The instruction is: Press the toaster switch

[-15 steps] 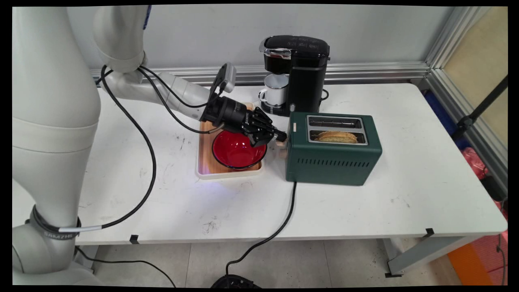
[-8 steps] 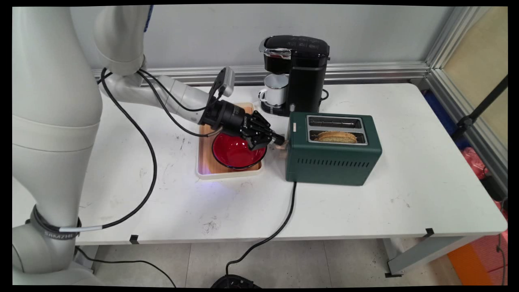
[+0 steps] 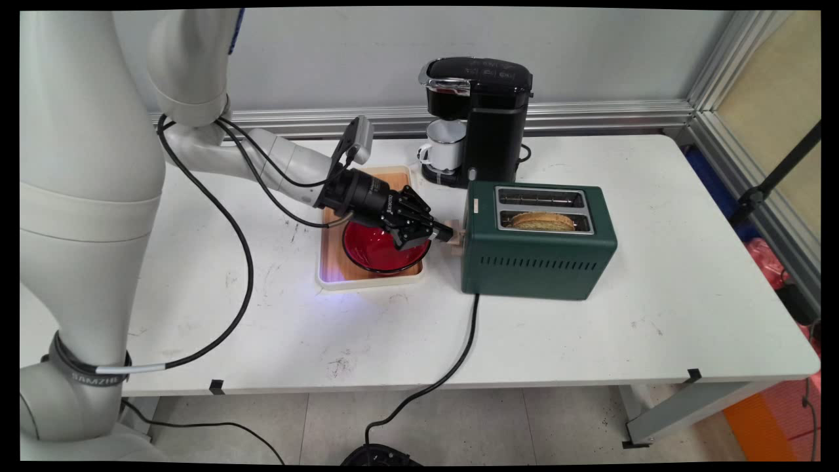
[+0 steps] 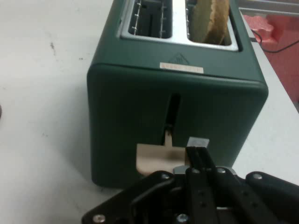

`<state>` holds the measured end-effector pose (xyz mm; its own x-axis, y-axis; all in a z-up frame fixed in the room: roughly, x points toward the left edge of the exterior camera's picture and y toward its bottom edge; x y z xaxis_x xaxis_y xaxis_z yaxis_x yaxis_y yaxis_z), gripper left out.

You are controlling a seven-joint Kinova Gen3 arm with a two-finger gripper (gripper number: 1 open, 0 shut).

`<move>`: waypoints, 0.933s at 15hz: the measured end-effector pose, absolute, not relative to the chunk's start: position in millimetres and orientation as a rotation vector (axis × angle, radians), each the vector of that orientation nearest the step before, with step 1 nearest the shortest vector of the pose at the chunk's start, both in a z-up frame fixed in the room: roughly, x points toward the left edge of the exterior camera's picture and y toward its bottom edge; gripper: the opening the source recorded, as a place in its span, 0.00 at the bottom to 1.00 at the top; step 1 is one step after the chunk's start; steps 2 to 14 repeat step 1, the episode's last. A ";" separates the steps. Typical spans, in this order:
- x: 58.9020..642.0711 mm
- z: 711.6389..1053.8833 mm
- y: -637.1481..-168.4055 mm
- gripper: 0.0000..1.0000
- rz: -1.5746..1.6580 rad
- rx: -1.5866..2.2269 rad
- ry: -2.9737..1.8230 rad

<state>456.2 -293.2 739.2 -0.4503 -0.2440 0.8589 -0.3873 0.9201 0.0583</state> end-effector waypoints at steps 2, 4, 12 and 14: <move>457.4 738.5 -292.1 0.00 0.177 0.452 -2.063; 457.4 738.5 -292.1 0.00 0.177 0.452 -2.063; 457.4 738.5 -292.1 0.00 0.177 0.452 -2.063; 457.4 738.5 -292.1 0.00 0.177 0.452 -2.063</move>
